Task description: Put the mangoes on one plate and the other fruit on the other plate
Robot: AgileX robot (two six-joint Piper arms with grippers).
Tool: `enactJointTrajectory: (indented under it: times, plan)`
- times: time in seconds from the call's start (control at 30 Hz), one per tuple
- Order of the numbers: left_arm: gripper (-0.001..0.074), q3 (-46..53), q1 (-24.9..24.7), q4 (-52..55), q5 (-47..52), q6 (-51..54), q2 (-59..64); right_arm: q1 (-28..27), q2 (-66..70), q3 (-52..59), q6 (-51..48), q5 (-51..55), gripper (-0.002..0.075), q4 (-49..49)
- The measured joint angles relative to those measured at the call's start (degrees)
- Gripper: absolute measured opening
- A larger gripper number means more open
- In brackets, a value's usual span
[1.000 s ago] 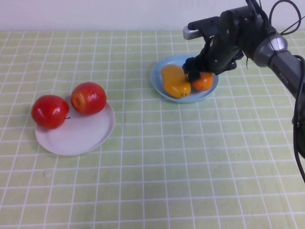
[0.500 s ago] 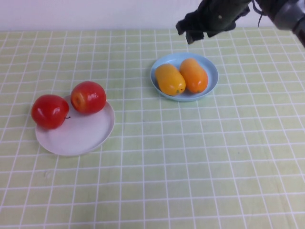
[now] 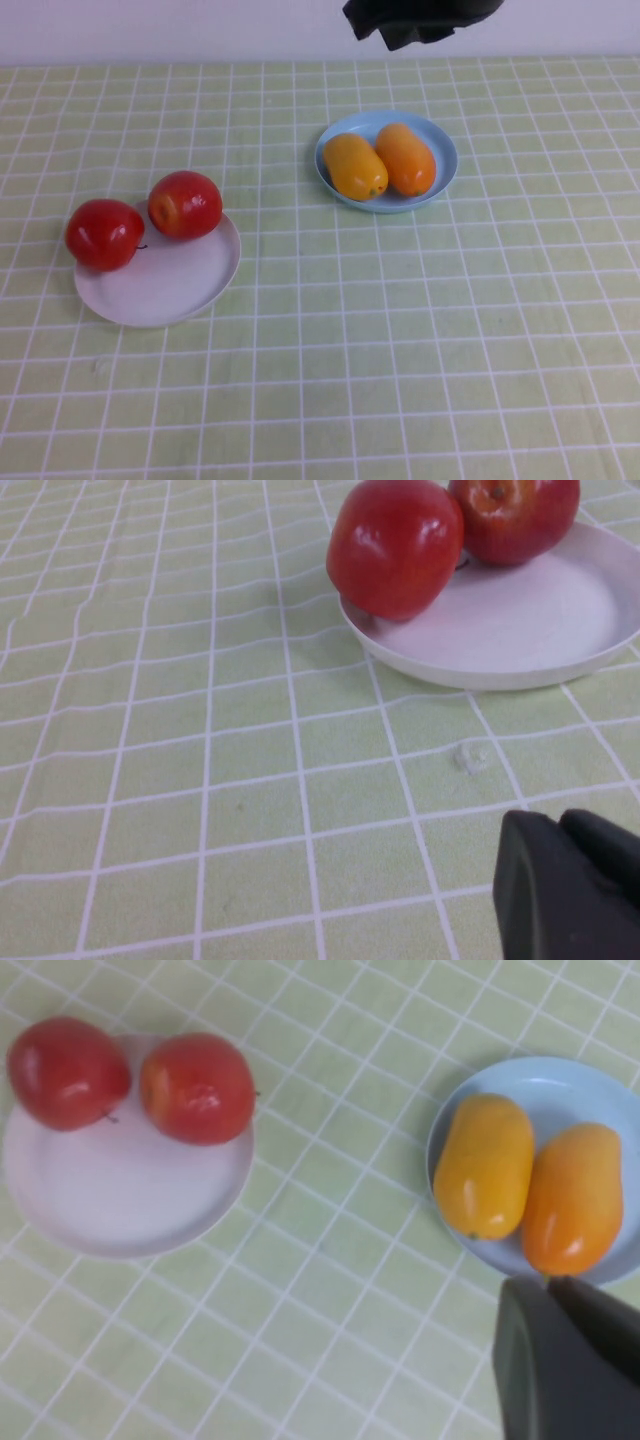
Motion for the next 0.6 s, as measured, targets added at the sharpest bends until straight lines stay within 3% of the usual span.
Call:
enactJointTrajectory:
  times: [0.6]
  plan:
    - [0.0004,0.0,0.0,0.0,0.0,0.0,0.0,0.5,-44.3,44.7,0.9,0.4,-0.0015,1.8]
